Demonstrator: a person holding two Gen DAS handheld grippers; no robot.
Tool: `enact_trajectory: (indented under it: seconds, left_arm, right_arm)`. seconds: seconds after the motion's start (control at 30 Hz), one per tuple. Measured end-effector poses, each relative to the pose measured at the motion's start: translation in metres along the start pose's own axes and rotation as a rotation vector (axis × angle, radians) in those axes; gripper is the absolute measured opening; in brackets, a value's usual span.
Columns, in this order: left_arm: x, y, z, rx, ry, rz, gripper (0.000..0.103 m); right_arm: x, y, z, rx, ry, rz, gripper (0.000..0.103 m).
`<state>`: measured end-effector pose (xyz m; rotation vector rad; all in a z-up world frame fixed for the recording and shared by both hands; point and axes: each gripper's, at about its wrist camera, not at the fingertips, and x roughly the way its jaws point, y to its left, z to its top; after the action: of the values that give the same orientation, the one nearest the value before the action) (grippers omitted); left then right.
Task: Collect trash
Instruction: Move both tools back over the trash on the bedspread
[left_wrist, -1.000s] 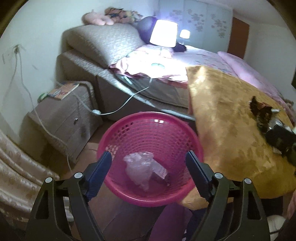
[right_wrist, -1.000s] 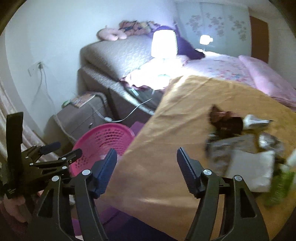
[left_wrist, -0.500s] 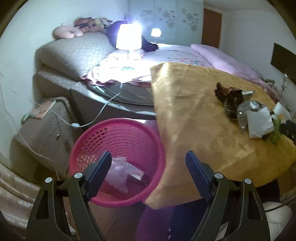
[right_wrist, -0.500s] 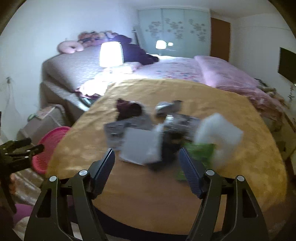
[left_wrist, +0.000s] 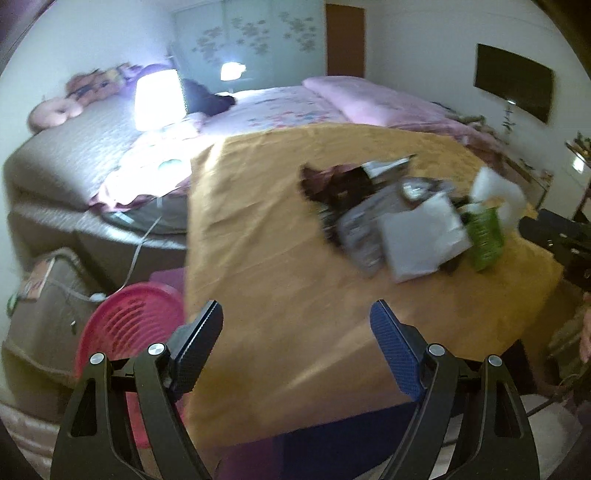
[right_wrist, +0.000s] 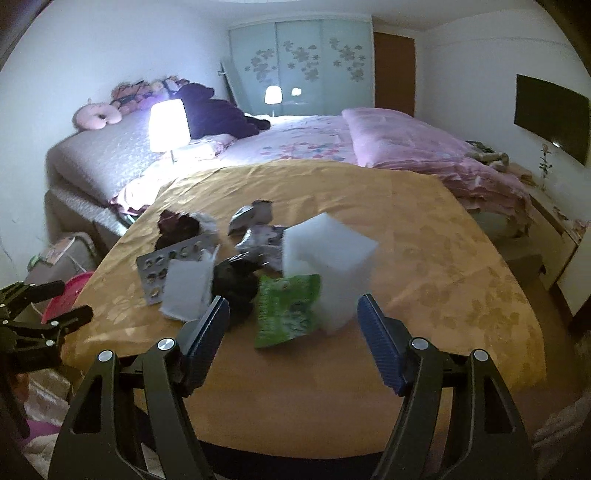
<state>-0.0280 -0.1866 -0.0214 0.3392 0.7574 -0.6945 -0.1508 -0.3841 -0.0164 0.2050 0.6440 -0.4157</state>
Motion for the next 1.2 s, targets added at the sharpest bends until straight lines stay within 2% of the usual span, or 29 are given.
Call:
enact_trajectory:
  seconds: [0.23, 0.37, 0.43, 0.57, 0.67, 0.77, 0.87, 0.9, 0.93, 1.0, 1.1, 1.2]
  left_arm:
    - [0.019, -0.045, 0.017, 0.039, 0.005, -0.100, 0.078]
    - [0.032, -0.061, 0.023, 0.055, 0.021, -0.114, 0.076]
    - [0.037, -0.066, 0.026, 0.059, 0.028, -0.118, 0.070]
    - [0.051, -0.069, 0.034, 0.038, 0.052, -0.126, 0.069]
    - [0.061, -0.073, 0.038, 0.027, 0.077, -0.151, 0.063]
    - [0.067, -0.079, 0.039, 0.053, 0.071, -0.121, 0.061]
    - [0.066, -0.080, 0.040, 0.061, 0.069, -0.116, 0.055]
    - [0.066, -0.079, 0.040, 0.059, 0.074, -0.133, 0.044]
    - [0.067, -0.078, 0.040, 0.059, 0.076, -0.128, 0.038]
    - [0.065, -0.074, 0.037, 0.058, 0.065, -0.123, 0.031]
    - [0.068, -0.068, 0.033, 0.036, 0.094, -0.153, 0.011]
    - [0.069, -0.062, 0.031, 0.005, 0.100, -0.171, 0.009]
  right_arm:
    - [-0.003, -0.018, 0.003, 0.039, -0.018, -0.017, 0.070]
    - [-0.003, -0.024, 0.002, 0.060, -0.018, -0.017, 0.070]
    - [-0.001, -0.026, 0.002, 0.067, -0.017, -0.017, 0.070]
    - [0.001, -0.030, 0.003, 0.077, -0.013, -0.016, 0.070]
    - [0.002, -0.033, 0.003, 0.082, -0.010, -0.017, 0.070]
    - [0.003, -0.036, 0.003, 0.091, -0.008, -0.020, 0.070]
    - [0.002, -0.038, 0.004, 0.100, -0.012, -0.023, 0.070]
    - [0.002, -0.039, 0.004, 0.101, -0.013, -0.024, 0.070]
    - [0.002, -0.040, 0.005, 0.103, -0.015, -0.025, 0.070]
    - [0.003, -0.041, 0.004, 0.107, -0.016, -0.027, 0.070]
    - [0.004, -0.042, 0.004, 0.115, -0.011, -0.025, 0.070]
    - [0.005, -0.042, 0.003, 0.122, -0.004, -0.023, 0.070]
